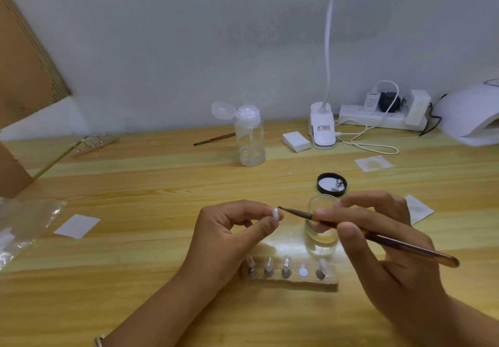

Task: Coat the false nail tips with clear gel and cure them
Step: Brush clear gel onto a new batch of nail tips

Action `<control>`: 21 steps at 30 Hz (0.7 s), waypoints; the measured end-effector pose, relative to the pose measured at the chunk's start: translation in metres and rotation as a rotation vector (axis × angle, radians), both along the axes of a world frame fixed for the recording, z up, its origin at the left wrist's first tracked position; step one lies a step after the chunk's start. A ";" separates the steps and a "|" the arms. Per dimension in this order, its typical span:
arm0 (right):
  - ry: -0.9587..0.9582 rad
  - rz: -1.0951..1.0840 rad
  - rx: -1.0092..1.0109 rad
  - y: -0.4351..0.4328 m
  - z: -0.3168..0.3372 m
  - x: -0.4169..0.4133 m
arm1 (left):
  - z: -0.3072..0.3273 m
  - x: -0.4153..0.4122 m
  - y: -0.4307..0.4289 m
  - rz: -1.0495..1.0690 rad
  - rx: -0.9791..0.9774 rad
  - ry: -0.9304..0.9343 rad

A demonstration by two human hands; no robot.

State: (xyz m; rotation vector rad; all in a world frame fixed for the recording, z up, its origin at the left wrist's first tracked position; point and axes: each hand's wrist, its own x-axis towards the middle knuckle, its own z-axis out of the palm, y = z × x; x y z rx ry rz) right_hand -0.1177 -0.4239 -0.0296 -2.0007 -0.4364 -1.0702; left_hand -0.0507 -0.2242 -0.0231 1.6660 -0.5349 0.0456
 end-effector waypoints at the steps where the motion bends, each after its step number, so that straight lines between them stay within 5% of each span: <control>1: 0.004 0.010 0.002 0.000 0.000 0.000 | 0.000 0.000 0.000 0.002 -0.002 0.005; 11: -0.020 0.041 0.099 -0.005 0.004 -0.002 | 0.005 -0.005 0.000 0.001 0.024 -0.035; 17: 0.000 -0.023 0.120 -0.014 0.001 0.005 | 0.009 -0.026 -0.012 -0.080 0.269 -0.358; 21: 0.006 -0.023 0.098 -0.012 0.001 0.005 | 0.007 -0.029 -0.018 -0.059 0.402 -0.386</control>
